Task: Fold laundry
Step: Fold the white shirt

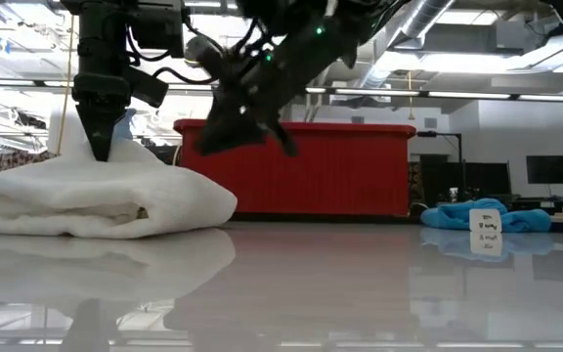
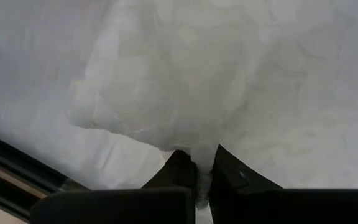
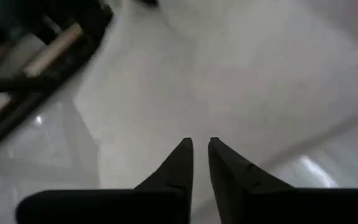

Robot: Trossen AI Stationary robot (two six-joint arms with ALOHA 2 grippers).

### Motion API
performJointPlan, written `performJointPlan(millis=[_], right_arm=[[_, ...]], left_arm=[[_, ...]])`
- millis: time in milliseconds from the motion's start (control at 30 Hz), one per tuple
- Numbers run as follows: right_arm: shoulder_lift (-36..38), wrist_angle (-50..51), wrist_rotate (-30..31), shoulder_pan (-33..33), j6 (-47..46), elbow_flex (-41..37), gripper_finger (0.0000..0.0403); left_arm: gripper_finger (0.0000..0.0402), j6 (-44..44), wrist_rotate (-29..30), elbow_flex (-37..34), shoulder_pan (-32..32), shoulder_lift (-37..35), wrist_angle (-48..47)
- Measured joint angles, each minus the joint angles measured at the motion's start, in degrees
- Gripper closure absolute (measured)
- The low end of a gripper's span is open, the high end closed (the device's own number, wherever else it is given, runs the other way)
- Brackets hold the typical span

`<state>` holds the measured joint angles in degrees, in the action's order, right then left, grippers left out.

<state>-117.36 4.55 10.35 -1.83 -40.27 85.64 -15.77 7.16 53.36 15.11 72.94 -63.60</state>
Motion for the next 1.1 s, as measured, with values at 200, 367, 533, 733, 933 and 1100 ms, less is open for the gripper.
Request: performJointPlan(millis=[200, 367, 533, 733, 933, 1100], right_arm=[[-4.7, -1.9, -0.1, 0.1, 3.5, 5.0, 0.0379], [-8.9, -1.0, -0.2, 0.5, 4.3, 7.2, 0.0388], [-13.0, -0.5, -0.7, 0.5, 2.8, 9.3, 0.0373], [-15.0, 0.1, -3.1, 0.6, 1.3, 10.6, 0.0385], [-15.0, 0.8, -3.2, 1.2, 0.7, 10.6, 0.0374], [-15.0, 1.3, -4.3, 1.7, 0.0, 10.6, 0.0380]], left_arm=[[0.0401, 0.1, 0.3, 0.0, 0.4, 0.0, 0.1], [0.0401, 0.1, 0.3, 0.0, 0.6, 0.0, 0.2], [0.0394, 0.3, 0.7, 0.0, 0.7, 0.0, 1.6], [0.0361, 2.5, 2.6, 3.4, 0.7, 0.0, -2.8], [0.0360, 5.5, 12.9, 11.2, 0.7, 0.0, -14.5], [0.0370, -2.9, 11.4, 12.9, 0.7, -4.0, -11.9]])
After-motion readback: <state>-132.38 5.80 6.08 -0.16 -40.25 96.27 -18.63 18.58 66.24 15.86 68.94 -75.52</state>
